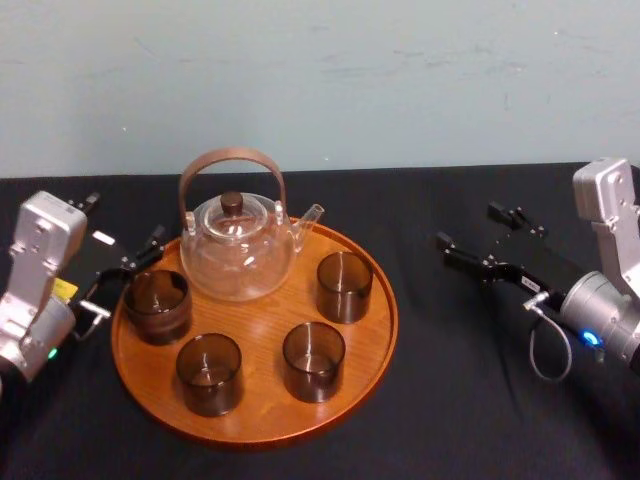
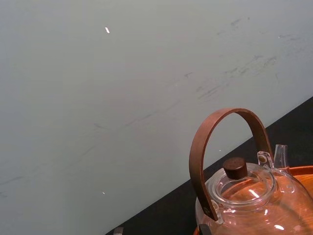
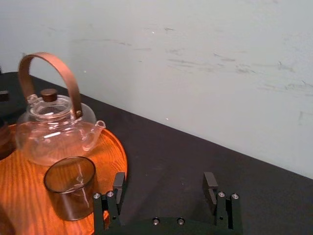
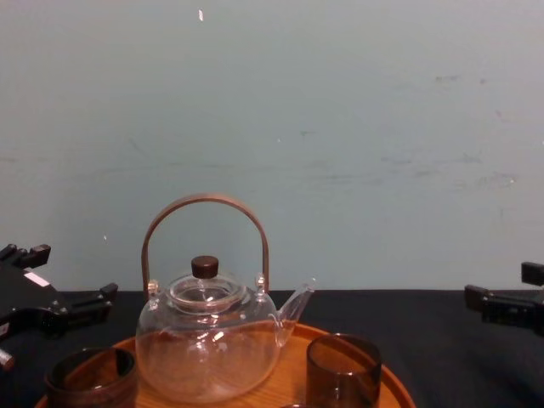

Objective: Pick up the glass from the table and place it on the tray.

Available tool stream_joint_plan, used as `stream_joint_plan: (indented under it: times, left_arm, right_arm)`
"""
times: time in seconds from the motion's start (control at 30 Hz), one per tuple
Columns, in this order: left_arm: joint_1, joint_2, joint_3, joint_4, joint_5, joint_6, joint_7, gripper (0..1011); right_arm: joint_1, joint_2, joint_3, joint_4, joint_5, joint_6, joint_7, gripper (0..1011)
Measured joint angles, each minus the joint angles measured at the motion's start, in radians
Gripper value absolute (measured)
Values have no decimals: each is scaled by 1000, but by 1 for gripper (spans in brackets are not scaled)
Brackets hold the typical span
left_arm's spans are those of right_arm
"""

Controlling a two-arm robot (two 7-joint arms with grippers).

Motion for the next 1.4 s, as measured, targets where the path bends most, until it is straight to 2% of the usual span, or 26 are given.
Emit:
stream_joint_plan:
  times: [0.17,0.43,1.4]
  left_arm:
    - [0,0,0,0,0,0,0,1001]
    - [0,0,0,0,0,0,0,1002]
    - [0,0,0,0,0,0,0,1001]
  right_arm:
    - [-2,-27,9,17,-21,0,-27,1002]
    - [-2,-50,21,32,-44,9,-40,1002]
    - [0,-46,17,31,-42,11,-36,1002]
